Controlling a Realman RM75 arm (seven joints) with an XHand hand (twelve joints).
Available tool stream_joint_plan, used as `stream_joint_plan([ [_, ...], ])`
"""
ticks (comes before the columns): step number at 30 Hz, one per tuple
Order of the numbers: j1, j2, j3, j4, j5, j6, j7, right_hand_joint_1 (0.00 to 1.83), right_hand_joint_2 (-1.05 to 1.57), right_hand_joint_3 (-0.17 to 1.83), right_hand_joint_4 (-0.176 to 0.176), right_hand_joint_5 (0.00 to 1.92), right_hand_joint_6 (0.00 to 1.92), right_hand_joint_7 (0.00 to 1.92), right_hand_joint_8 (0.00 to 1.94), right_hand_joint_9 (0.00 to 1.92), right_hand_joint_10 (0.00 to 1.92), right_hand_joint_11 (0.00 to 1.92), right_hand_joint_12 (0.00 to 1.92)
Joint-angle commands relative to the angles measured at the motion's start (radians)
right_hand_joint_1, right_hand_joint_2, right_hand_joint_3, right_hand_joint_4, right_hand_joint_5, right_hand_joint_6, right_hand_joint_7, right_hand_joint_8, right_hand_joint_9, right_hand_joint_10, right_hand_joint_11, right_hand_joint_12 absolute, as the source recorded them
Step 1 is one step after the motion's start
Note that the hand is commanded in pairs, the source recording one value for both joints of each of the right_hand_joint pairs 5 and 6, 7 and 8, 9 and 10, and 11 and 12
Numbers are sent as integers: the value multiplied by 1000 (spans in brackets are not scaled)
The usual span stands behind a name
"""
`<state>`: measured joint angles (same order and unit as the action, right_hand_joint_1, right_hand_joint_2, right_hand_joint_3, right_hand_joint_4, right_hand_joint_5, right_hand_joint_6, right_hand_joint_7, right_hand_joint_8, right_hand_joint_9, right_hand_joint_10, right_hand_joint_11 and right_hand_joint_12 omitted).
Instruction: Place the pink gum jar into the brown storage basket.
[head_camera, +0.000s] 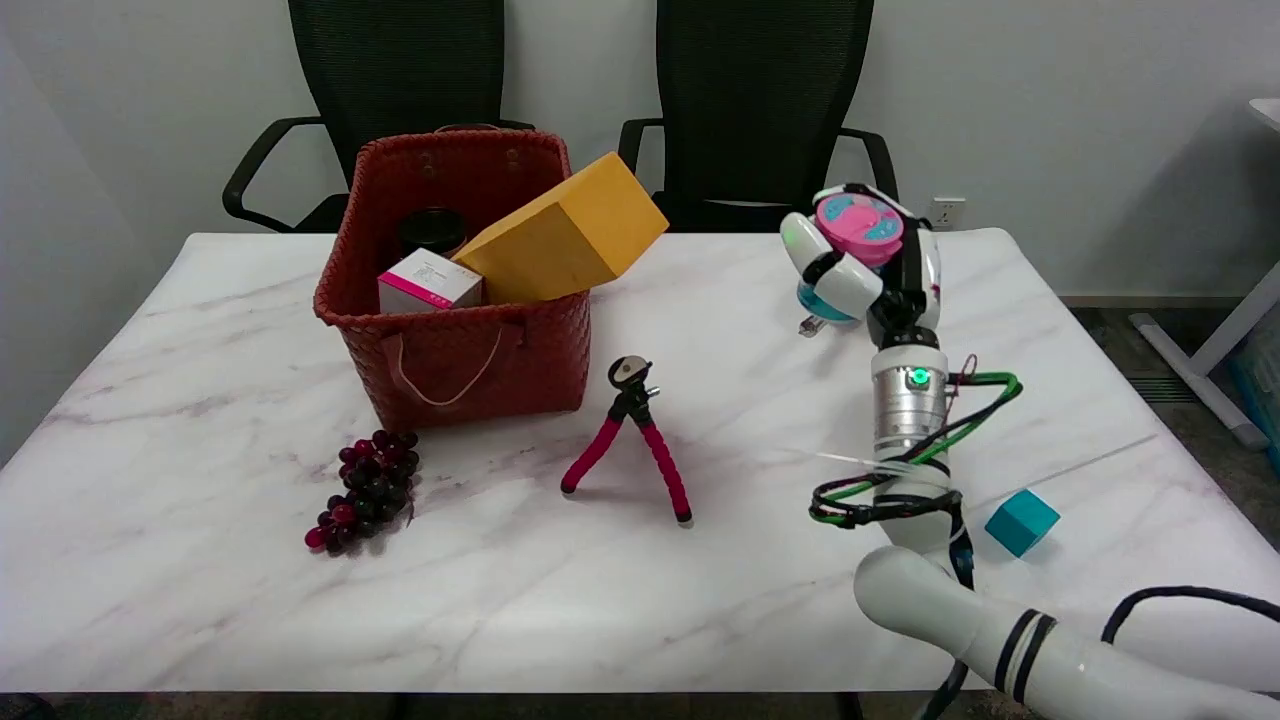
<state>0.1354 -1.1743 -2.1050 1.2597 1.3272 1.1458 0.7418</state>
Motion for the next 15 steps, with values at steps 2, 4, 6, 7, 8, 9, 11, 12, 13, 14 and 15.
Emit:
stream_joint_plan([
  [2,142,12,46,105,-82,-138,-127,1163,1396,848,0,1338,1338,1396,1396,1311,1311,1291,1291],
  [4,155,12,64,118,-85,-185,-138,1164,1394,851,0,1338,1338,1399,1399,1310,1310,1288,1288],
  [6,178,13,80,124,-86,-233,-141,1182,1352,870,0,1333,1333,1396,1396,1302,1302,1282,1282],
  [7,187,13,84,124,-87,-248,-141,1185,1338,877,0,1332,1332,1395,1395,1300,1300,1280,1280],
  [8,202,13,89,123,-91,-269,-141,1187,1322,885,0,1332,1332,1394,1394,1298,1298,1276,1276],
  [9,219,13,93,118,-95,-288,-141,1191,1308,893,0,1328,1328,1393,1393,1296,1296,1270,1270],
  [11,241,13,100,115,-96,-318,-141,1194,1300,896,0,1323,1323,1390,1390,1292,1292,1261,1261],
  [12,257,13,105,115,-96,-338,-141,1195,1298,895,0,1315,1315,1388,1388,1290,1290,1254,1254],
  [13,268,13,108,115,-96,-351,-141,1196,1295,893,0,1309,1309,1387,1387,1289,1289,1248,1248],
  [14,286,13,113,113,-96,-371,-141,1196,1294,893,0,1304,1304,1387,1387,1292,1292,1243,1243],
  [15,308,13,118,113,-96,-389,-141,1197,1292,893,0,1298,1298,1388,1388,1296,1296,1236,1236],
])
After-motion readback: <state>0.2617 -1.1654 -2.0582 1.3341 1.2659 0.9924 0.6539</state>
